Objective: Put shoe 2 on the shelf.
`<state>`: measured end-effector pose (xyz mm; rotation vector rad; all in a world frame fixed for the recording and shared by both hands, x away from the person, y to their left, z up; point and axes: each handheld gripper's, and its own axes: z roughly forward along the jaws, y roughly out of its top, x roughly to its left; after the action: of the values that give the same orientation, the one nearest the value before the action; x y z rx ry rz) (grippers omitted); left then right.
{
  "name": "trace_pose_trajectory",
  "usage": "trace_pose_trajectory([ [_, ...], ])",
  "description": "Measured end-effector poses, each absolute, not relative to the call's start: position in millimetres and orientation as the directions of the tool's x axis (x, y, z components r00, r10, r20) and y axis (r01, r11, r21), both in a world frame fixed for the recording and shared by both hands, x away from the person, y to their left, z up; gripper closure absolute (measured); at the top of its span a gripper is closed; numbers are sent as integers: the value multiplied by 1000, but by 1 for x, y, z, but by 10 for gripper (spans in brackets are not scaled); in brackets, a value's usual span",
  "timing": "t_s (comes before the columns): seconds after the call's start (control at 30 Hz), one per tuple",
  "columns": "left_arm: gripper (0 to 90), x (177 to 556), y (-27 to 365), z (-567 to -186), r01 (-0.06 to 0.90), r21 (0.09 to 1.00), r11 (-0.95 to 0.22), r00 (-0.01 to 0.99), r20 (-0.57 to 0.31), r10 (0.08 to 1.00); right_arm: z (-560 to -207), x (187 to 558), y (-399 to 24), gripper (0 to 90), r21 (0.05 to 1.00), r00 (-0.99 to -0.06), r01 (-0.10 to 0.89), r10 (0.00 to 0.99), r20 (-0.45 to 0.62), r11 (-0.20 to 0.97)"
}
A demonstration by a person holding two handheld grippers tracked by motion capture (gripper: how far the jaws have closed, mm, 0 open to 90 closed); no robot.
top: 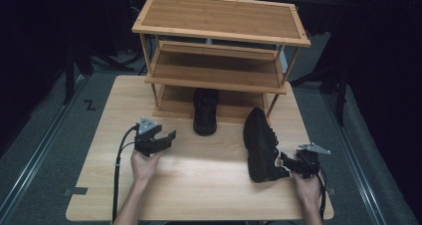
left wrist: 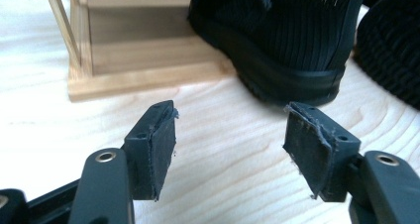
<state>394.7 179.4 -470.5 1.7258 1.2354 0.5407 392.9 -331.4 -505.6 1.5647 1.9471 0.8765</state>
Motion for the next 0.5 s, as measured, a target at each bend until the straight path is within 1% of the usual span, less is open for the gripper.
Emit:
trace_pose_trajectory([
  [0.03,370,394,179,-472,505,859,-84,401,-147,904,-506,393,-331,331,738,-220,662,975,23,132],
  [0.17,369,393,178,-486,530,839,-123,387,-110,916,-506,393,-332,343,735,-236,654,972,-25,177],
  [0.23,369,392,179,-491,548,827,-126,373,-106,922,-505,392,-333,368,731,-215,664,977,-11,154],
  [0.4,368,390,183,-501,575,804,-152,349,-74,934,-504,392,-333,367,731,-228,664,974,0,156],
  [0.5,368,391,185,-505,588,796,-143,339,-82,937,-503,391,-332,355,741,-246,648,969,-13,175],
])
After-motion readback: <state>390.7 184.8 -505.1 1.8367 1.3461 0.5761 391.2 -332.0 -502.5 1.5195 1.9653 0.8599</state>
